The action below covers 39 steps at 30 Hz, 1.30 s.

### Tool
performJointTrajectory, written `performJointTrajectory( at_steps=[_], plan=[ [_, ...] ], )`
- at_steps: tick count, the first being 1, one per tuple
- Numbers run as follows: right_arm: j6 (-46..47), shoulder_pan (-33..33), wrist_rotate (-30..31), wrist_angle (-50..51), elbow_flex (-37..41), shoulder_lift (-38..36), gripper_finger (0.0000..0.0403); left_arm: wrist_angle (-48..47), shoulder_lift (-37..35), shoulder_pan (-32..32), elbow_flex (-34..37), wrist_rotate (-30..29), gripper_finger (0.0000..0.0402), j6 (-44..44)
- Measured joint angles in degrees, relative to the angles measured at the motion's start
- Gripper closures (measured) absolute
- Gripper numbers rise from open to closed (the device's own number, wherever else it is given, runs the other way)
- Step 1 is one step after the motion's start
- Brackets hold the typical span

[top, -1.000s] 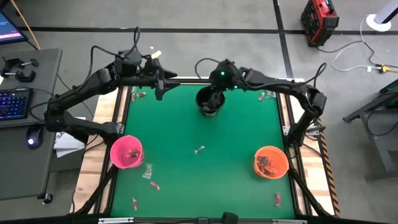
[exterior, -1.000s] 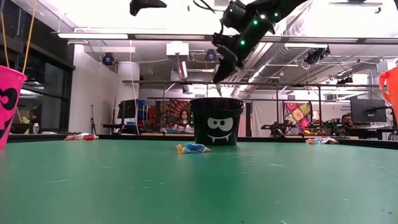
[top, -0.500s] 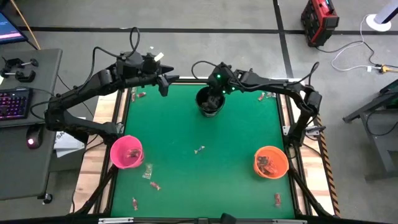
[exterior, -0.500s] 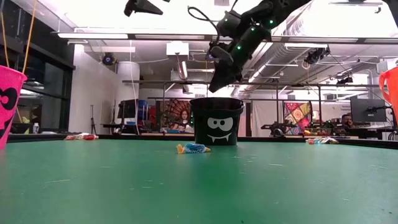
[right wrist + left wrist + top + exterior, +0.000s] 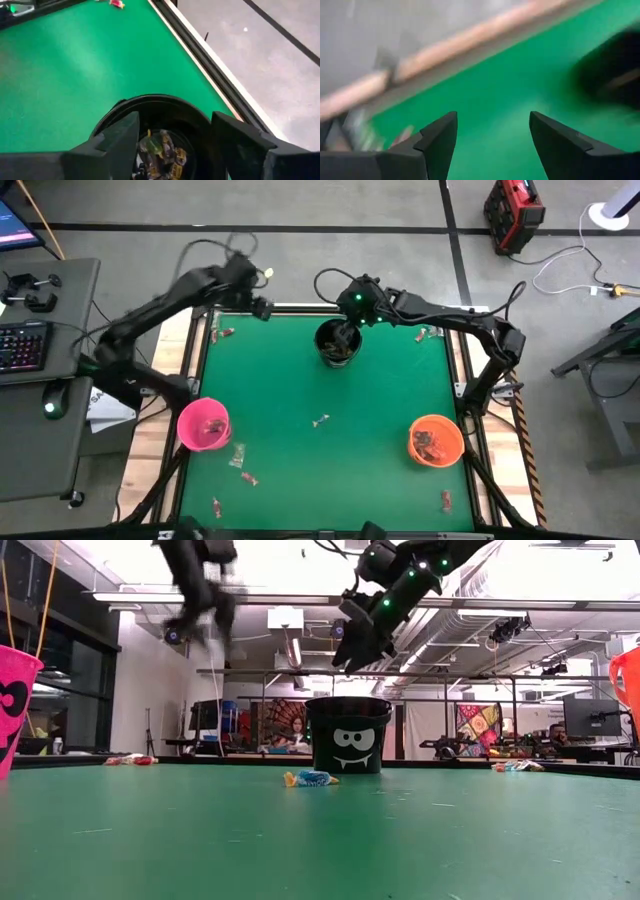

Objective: Sort candy by brand, put in halloween buckets
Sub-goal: Put the red candy into the black bucket

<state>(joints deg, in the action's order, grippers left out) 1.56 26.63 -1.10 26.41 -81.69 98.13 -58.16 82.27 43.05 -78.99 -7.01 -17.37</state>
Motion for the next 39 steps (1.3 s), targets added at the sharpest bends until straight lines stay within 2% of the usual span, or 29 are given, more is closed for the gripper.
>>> performJointTrajectory(
  at_steps=[3,6,10,18,28,32,37,39],
  plan=[
    [0.87,0.0,-1.14,0.72,0.0,0.02,0.016,-10.31,8.51,5.65,0.12,-1.99,0.0166,2.76],
    [1.49,-0.07,-1.32,0.61,0.0,0.02,0.016,-15.92,15.35,9.53,0.2,-5.16,0.0166,6.05],
    [3.35,-0.11,-1.34,0.65,0.0,0.02,0.016,-14.63,21.92,11.7,0.19,-7.6,0.0166,10.72],
    [9.11,-0.15,-1.34,0.89,0.0,0.02,0.016,-11.61,30.18,13.64,0.05,-10.31,0.0166,17.7],
    [8.99,-2.26,-1.32,1.05,0.0,0.02,0.016,-9.73,35.49,15.5,0.03,-11.66,0.0173,19.67],
    [8.99,-3.11,-1.32,1.05,0.0,0.02,0.016,-10.36,36.92,15.74,-0.24,-11.25,0.0227,21.03],
    [8.98,-3.86,-1.32,1.16,0.0,0.02,0.016,-11.59,37.17,15.71,-0.41,-8.64,0.0364,22.03],
    [8.97,-3.91,-1.17,1.16,0.0,0.02,0.016,-12.5,36.93,15.87,-0.76,-7.42,0.0384,22.02]
  ],
)
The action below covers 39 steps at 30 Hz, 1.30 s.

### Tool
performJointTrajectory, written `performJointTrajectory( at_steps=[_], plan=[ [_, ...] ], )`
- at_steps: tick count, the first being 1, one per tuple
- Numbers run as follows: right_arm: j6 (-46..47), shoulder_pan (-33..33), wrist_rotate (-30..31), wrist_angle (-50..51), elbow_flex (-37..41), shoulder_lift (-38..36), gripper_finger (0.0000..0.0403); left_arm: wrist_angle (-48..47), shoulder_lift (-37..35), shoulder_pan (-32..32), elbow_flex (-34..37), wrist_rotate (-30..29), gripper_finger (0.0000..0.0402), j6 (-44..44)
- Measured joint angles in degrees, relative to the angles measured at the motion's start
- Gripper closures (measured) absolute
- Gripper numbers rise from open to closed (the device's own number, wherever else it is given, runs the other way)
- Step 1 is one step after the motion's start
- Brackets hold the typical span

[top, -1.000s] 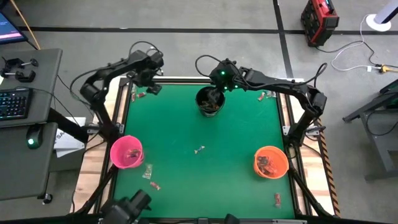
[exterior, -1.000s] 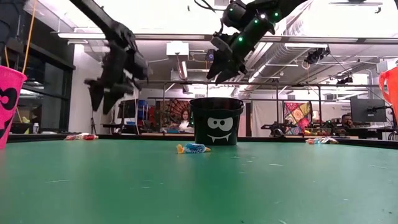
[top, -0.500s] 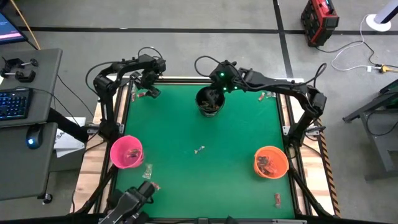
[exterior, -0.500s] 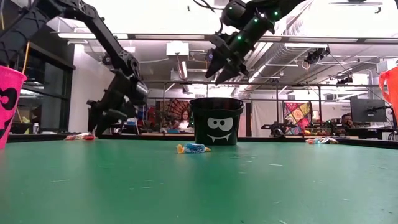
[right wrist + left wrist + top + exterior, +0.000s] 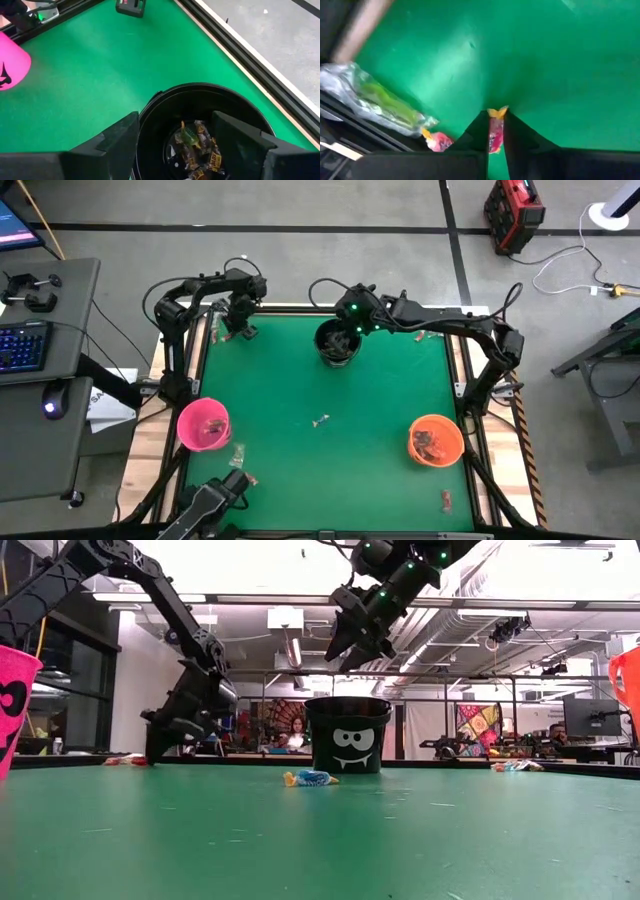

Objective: Sort candy by brand, put in halloween buckets
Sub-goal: Put the red candy into the black bucket

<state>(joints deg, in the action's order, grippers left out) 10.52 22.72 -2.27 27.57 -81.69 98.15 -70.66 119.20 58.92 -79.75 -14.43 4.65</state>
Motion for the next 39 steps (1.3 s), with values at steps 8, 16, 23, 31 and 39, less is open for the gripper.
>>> performJointTrajectory(
  at_steps=[8,16,23,31,39],
  plan=[
    [-0.39,0.15,0.16,0.0,0.0,0.0,0.016,-1.16,-8.01,-0.73,-5.27,6.26,0.0398,-0.74],
    [-0.07,0.87,0.29,-0.92,0.02,-6.45,0.016,24.12,-26.93,-7.64,0.8,29.59,0.0401,-13.03],
    [-1.83,2.19,6.03,-2.35,0.0,-14.82,0.016,47.53,-32.64,-24.61,8.63,29.81,0.0401,-25.73],
    [-2.86,4.06,11.22,-1.88,0.0,-18.1,0.016,66.11,-24.38,-36.78,8.19,22.25,0.0401,-27.58],
    [1.71,4.31,19.33,5.88,0.0,-17.99,0.016,63.69,-14.25,-36.58,3.58,23.14,0.0388,-28.39]
  ],
)
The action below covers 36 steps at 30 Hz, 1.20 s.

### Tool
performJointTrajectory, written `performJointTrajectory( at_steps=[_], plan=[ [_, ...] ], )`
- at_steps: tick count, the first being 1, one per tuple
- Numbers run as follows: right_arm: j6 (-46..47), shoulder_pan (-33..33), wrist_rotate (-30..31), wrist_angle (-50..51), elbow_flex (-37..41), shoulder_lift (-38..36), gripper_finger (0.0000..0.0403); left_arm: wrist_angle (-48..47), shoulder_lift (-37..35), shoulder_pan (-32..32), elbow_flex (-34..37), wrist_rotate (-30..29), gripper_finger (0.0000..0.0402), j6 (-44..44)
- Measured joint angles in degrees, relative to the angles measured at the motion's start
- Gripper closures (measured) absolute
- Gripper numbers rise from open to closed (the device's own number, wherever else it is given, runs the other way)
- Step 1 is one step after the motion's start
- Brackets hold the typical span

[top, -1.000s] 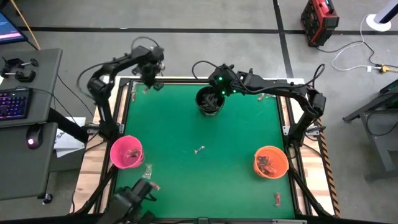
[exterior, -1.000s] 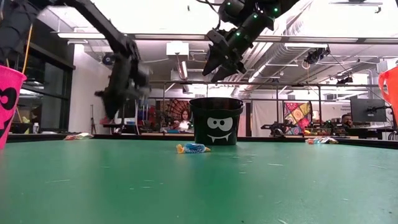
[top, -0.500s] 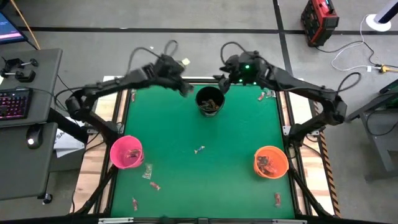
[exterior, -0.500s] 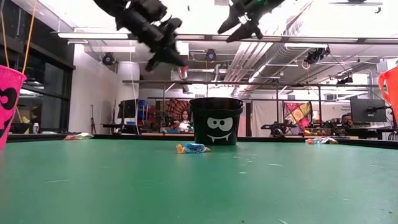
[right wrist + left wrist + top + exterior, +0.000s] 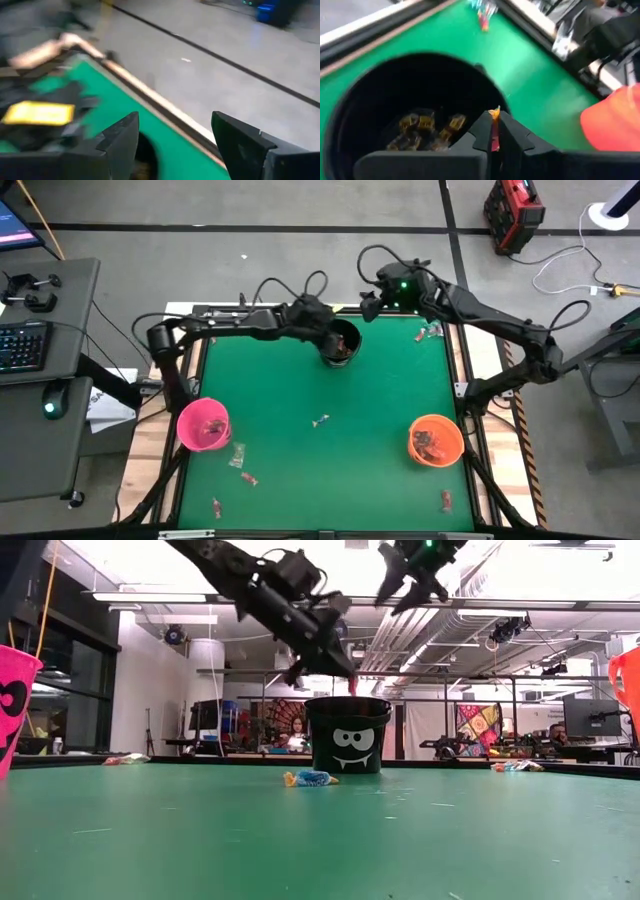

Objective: Sort candy by brand, put in halloween buckets
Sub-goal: Put the red candy into the black bucket

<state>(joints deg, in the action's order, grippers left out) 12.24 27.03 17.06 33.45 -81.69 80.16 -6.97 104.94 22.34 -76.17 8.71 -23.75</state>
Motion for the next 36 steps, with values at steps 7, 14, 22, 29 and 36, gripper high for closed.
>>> performJointTrajectory(
  at_steps=[7,14,22,29,36],
  plan=[
    [10.88,5.1,7.64,12.83,0.0,0.43,0.016,-6.56,4.62,1.57,-4.54,0.23,0.0288,-0.38],
    [18.11,16.98,3.55,25.91,0.02,3.09,0.016,-7.23,3.12,4.86,-7.12,6.95,0.0184,-1.63],
    [19.85,26.59,-1.66,30.05,0.02,14.31,0.016,-11.69,-6.74,9.75,-8.67,9.22,0.0154,0.28],
    [18.26,25.93,-3.44,30.7,2.3,16.79,0.016,-19.53,-19.46,10.63,-6.64,-1.82,0.0155,6.91],
    [26.66,25.93,-7.45,19.31,22.06,6.31,0.016,-18.43,-30.27,11.68,2.81,-6.9,0.0155,4.56]
  ],
)
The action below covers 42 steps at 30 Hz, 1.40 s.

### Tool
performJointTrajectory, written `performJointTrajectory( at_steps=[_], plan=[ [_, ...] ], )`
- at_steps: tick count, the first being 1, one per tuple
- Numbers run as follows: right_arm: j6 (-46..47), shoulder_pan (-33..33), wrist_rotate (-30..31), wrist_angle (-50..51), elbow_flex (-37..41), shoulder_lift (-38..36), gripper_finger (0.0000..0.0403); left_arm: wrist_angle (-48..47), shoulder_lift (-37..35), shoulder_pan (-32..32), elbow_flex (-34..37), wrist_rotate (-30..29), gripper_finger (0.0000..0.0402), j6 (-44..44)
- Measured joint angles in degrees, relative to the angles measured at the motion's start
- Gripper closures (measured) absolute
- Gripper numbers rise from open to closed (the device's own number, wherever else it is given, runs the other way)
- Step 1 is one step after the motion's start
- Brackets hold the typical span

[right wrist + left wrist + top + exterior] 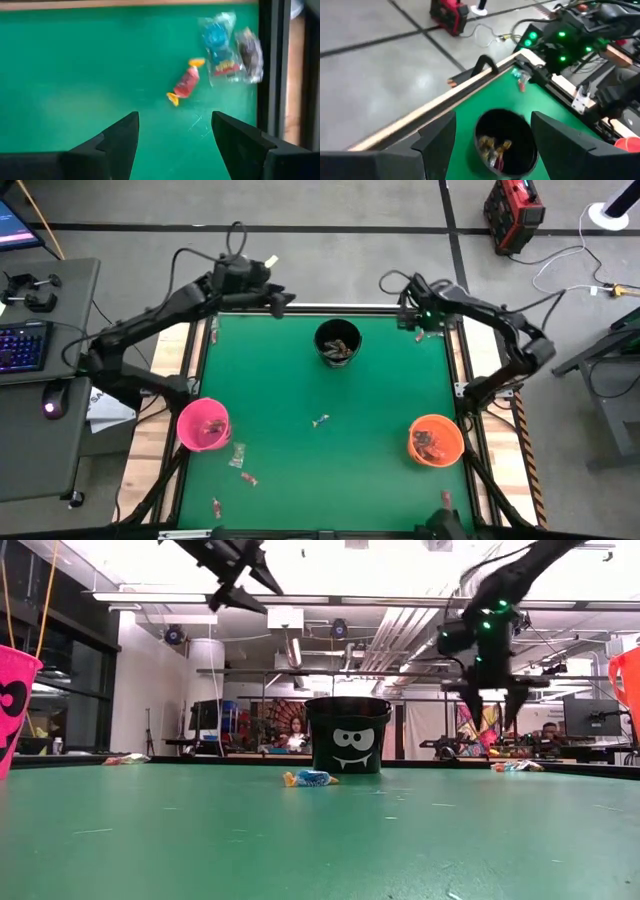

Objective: Sort candy by brand, put in halloween buckets
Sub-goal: Put the red candy into the black bucket

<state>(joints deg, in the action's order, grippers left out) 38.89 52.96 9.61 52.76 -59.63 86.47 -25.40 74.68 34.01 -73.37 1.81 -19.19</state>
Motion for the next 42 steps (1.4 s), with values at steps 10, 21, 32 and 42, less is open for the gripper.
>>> performJointTrajectory(
  at_steps=[10,21,32,42],
  plan=[
    [12.76,2.19,4.36,-12.5,6.45,3.43,0.016,0.0,-2.34,1.01,5.61,0.5,0.0155,-3.3],
    [16.59,2.18,6.96,-11.62,6.11,9.45,0.016,-0.68,-2.32,-0.45,6.04,1.04,0.0155,-5.7],
    [16.15,1.18,9.54,-11.09,6.07,11.05,0.0284,-0.68,-2.32,-0.43,6.04,1.02,0.0155,-5.72],
    [8.6,-0.08,7.99,-10.89,5.88,10.53,0.0388,-0.82,-2.32,-0.43,5.99,1.03,0.0155,-5.72]
  ],
)
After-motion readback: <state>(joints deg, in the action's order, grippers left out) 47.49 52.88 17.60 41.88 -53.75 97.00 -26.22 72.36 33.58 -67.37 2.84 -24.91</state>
